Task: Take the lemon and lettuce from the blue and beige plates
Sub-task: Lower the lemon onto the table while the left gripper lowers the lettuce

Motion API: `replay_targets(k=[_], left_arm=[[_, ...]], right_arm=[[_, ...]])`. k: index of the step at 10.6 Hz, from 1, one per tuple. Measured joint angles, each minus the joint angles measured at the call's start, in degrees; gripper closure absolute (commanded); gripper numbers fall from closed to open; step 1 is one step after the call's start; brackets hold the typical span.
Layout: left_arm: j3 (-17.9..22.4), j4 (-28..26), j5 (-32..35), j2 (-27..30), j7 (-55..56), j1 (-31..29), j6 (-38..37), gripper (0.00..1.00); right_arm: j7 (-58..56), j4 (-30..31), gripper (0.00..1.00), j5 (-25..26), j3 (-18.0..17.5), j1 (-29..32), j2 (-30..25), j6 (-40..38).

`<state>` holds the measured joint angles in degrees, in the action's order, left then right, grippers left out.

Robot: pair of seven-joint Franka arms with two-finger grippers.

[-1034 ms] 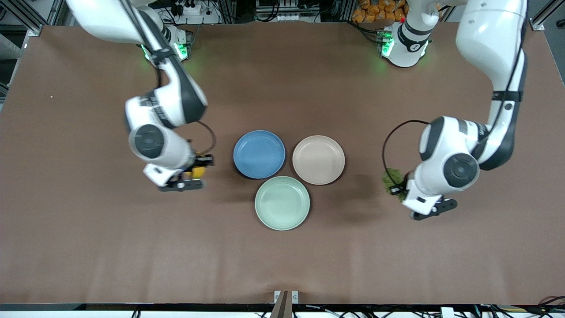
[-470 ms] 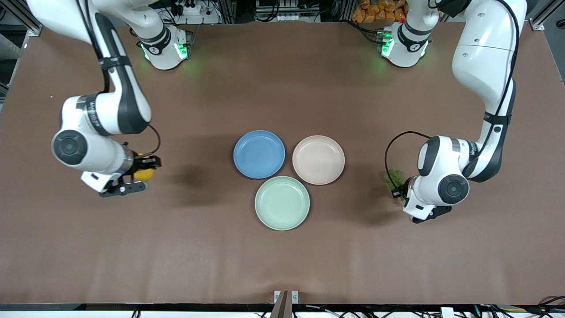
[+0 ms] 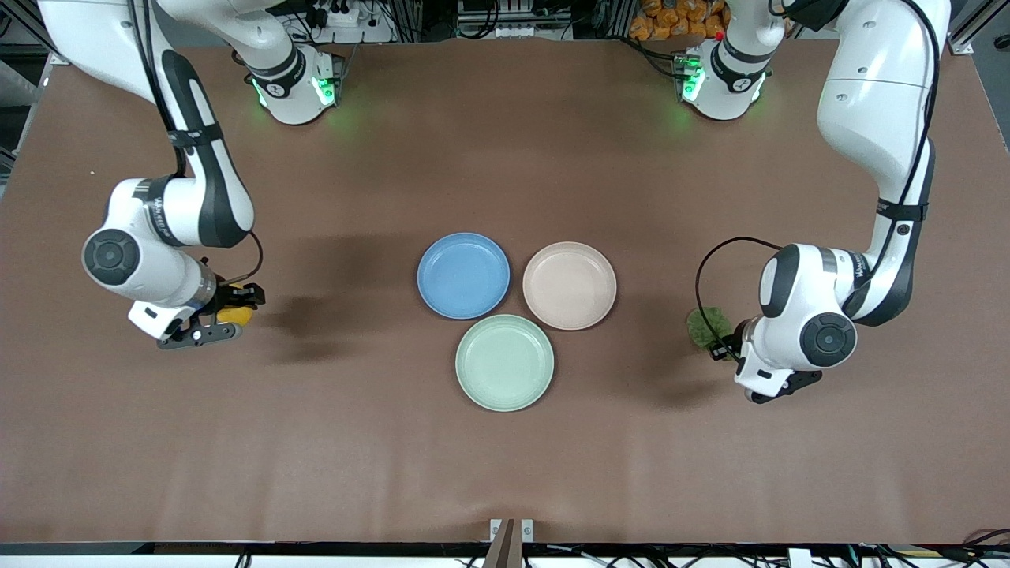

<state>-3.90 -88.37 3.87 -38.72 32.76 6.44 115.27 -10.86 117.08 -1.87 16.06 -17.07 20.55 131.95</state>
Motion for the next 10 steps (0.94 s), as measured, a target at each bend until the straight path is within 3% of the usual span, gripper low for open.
replay_targets(k=[5, 8, 9, 10], left_arm=[[-0.05, 0.86, 0.00, 6.01, 0.00, 0.02, -1.17, 0.00], [-1.61, 1.28, 0.01, 14.43, -0.49, 0.57, -6.73, 0.00], [-2.65, 1.26, 0.03, 17.63, -1.32, 0.87, -8.22, 0.00], [-3.31, 1.24, 0.06, 20.42, -2.79, 1.14, -10.09, 0.00]], right_arm=[[-0.64, 2.66, 0.76, -0.18, -0.03, 0.01, 5.09, 8.18], [-0.64, 2.68, 0.72, -1.94, -0.43, -0.11, 9.31, 13.80], [-0.64, 2.63, 0.44, -2.40, -0.49, -0.27, 10.04, 14.53], [-0.64, 2.60, 0.00, -2.45, -0.49, -0.31, 10.02, 14.53]])
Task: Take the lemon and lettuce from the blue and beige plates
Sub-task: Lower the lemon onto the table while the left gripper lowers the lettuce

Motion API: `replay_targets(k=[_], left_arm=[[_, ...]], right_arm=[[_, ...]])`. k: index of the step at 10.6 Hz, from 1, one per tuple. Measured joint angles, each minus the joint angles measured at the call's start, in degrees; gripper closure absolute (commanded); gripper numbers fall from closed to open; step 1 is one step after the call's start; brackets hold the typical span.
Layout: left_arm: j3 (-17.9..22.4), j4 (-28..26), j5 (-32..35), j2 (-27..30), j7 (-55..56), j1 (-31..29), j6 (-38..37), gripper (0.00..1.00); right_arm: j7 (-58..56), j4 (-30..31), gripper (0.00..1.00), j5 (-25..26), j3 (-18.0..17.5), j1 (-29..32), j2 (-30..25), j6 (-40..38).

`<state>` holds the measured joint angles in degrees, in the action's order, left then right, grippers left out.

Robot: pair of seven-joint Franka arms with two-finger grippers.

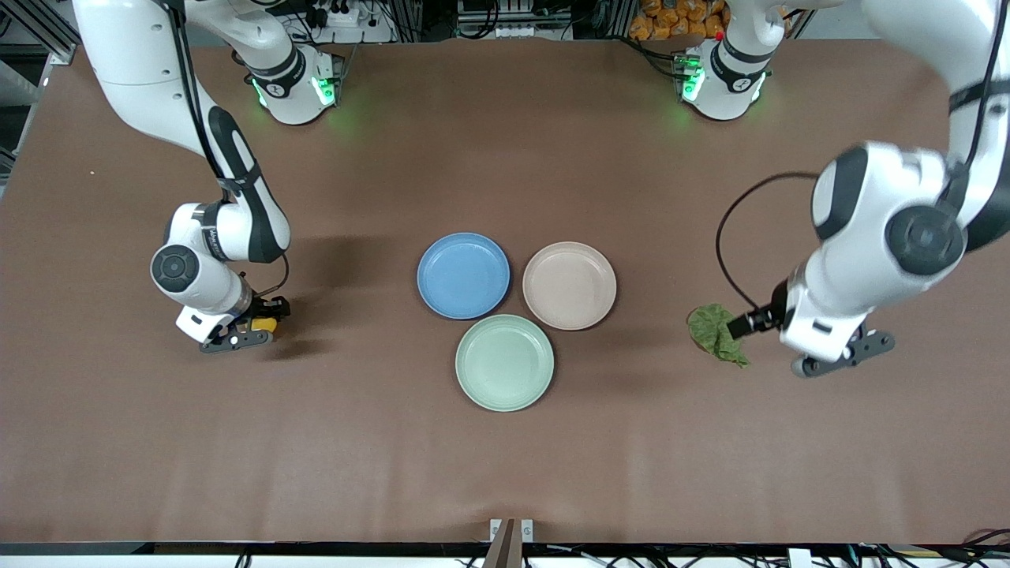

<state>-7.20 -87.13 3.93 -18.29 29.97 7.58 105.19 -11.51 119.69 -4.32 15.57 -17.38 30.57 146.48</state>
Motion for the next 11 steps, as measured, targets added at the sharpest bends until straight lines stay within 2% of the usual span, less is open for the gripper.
replay_targets(k=[3, 4, 8, 11], left_arm=[[-0.74, -0.19, 0.01, 5.58, -2.69, 0.03, -3.29, 0.00], [-0.73, -0.19, 0.01, 7.20, -3.59, -0.24, -4.41, 0.00], [-0.46, -0.33, -0.68, 10.52, -10.37, -4.66, -7.13, 0.00], [-0.48, -0.30, -1.18, 12.87, -12.79, -5.41, -9.97, 0.00]], right_arm=[[0.00, -1.10, 0.00, -0.12, -0.02, -0.16, -0.09, -0.41], [0.00, -2.65, 0.00, -0.17, -0.03, -0.47, -0.38, -3.10], [0.00, -14.93, 0.00, -0.33, -0.04, -0.78, -3.22, -22.57], [0.00, -18.04, 0.00, -0.63, 0.04, -0.75, -6.79, -25.13]])
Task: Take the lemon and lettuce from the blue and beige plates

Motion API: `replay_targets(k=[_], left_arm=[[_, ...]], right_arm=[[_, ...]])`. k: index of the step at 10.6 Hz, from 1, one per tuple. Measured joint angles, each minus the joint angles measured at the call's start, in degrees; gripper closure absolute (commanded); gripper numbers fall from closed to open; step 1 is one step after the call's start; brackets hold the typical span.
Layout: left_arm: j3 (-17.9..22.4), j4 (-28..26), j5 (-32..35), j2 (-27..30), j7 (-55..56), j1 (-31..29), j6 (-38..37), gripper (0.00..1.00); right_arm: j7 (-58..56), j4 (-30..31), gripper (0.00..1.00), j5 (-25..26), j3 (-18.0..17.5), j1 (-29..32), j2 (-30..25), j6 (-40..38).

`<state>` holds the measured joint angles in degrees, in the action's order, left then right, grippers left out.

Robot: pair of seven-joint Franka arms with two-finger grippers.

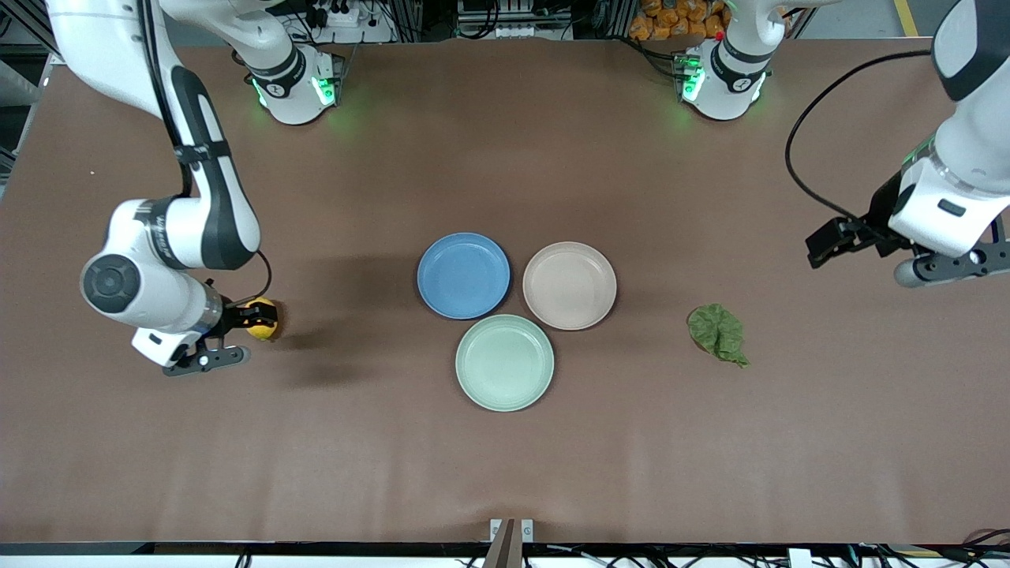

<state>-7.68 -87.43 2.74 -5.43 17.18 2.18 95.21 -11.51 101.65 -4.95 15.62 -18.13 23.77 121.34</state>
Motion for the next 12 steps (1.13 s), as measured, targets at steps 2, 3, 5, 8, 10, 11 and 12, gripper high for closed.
replay_targets(k=[2, 3, 5, 8, 10, 11, 12], left_arm=[[0.03, 0.77, -0.10, 1.41, -0.54, -0.83, -2.64, 0.00], [0.03, 1.45, -0.13, 1.75, -0.84, -1.44, -3.86, 0.00], [-0.22, 1.94, -0.15, 2.17, -1.15, -2.41, -5.24, 0.00], [-0.24, 2.05, -0.16, 2.55, -1.19, -3.04, -5.42, 0.00], [-0.28, 2.07, -0.16, 2.56, -1.20, -3.09, -5.44, 0.00], [-0.31, 2.07, -0.17, 2.56, -1.20, -3.09, -5.44, 0.00], [-0.36, 2.07, -0.17, 2.55, -1.21, -3.09, -5.44, 0.00]], right_arm=[[0.00, -0.56, 0.00, -0.01, 0.26, 0.55, -4.27, -2.50], [0.00, -0.66, 0.00, -0.01, 0.46, 1.21, -6.86, -4.80], [0.17, -0.67, 0.00, -0.02, 0.57, 2.76, -11.99, -10.25], [2.44, -1.62, 0.00, -0.10, 0.52, 4.91, -18.03, -19.05], [2.63, -5.27, 0.00, -0.12, -0.02, 6.73, -19.52, -26.13], [2.66, -7.13, 0.00, -0.12, -1.04, 8.25, -20.07, -29.33], [2.68, -8.36, 0.00, -0.12, -1.87, 9.43, -20.68, -31.75]])
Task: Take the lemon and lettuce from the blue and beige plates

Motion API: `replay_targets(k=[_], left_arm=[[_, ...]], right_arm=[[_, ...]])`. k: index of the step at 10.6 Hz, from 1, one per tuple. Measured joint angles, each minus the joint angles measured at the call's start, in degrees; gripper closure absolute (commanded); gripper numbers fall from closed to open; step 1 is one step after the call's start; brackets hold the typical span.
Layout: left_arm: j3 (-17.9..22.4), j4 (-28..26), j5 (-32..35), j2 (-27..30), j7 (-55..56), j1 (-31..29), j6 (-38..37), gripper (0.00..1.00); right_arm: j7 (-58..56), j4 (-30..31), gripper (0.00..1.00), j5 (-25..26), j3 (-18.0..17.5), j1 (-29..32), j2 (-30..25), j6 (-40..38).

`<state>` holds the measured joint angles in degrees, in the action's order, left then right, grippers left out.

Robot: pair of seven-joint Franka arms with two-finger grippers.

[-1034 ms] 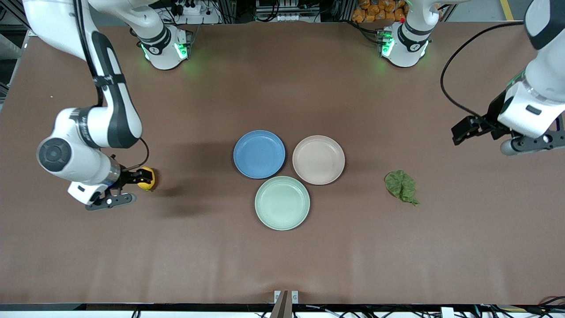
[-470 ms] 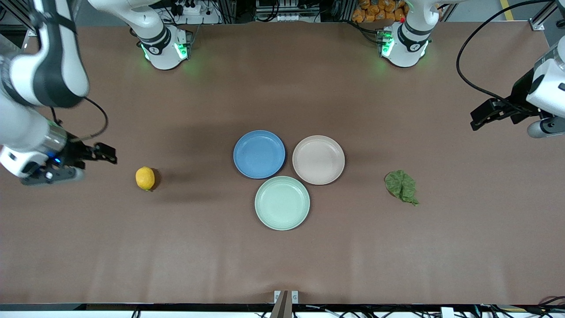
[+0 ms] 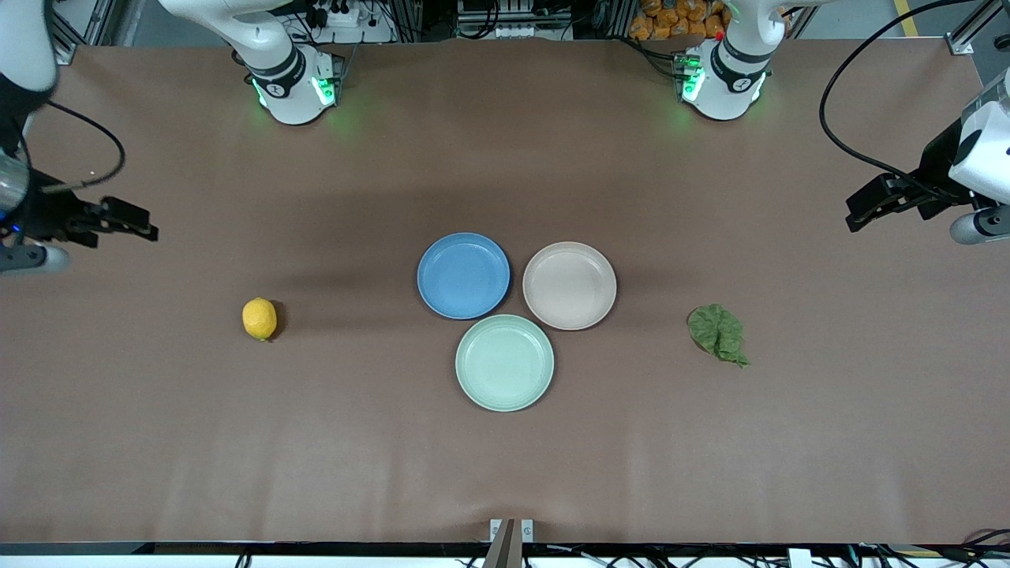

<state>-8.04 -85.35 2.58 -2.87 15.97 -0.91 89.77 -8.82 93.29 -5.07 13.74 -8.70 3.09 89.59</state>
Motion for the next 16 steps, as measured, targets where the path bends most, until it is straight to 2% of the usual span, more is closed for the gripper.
replay_targets(k=[8, 10, 16], left_arm=[[-0.09, 0.02, 0.00, 0.00, -3.87, -0.14, -1.63, 0.00], [-0.10, 0.03, -0.06, 0.01, -7.34, -0.14, -2.19, 0.00], [0.20, 0.37, -1.69, 0.01, -7.70, -0.65, -2.24, 0.00]], right_arm=[[0.25, -1.30, 0.00, 0.18, -1.43, 3.13, -4.13, -10.65], [0.26, -2.35, 0.00, 1.45, -1.44, 3.60, -4.23, -11.83], [0.30, -4.20, 0.00, 5.27, -2.24, 3.60, -4.22, -12.16]])
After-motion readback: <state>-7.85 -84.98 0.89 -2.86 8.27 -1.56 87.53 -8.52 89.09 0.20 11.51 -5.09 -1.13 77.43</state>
